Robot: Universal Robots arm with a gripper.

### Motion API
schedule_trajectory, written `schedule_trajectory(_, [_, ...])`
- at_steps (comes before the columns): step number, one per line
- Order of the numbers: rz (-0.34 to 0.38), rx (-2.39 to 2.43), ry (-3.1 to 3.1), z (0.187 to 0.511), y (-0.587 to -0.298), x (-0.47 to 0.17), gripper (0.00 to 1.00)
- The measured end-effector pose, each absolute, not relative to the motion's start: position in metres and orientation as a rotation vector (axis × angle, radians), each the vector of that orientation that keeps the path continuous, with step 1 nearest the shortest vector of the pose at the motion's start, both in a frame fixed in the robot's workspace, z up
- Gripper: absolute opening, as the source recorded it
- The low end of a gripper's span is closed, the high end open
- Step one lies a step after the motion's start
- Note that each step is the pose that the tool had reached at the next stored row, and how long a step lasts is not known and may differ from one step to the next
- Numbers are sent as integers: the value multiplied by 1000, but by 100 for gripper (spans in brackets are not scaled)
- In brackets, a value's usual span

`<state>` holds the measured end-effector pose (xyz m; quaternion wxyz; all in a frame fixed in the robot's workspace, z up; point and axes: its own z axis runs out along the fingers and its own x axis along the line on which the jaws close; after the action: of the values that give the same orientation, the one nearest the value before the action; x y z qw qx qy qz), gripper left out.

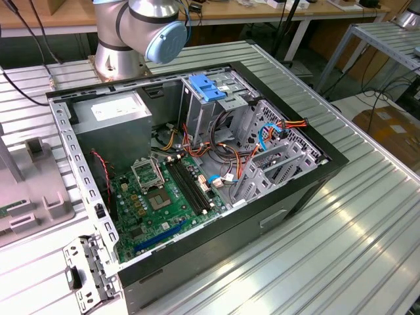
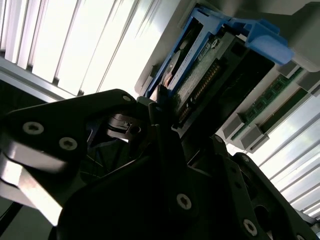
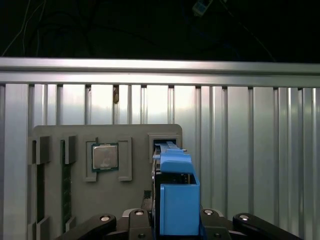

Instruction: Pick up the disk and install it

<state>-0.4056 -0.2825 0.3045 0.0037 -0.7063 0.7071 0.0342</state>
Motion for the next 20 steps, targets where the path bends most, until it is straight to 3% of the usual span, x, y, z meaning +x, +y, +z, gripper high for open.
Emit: schedule_trajectory(20, [107, -2214, 2216, 314, -283, -406, 36])
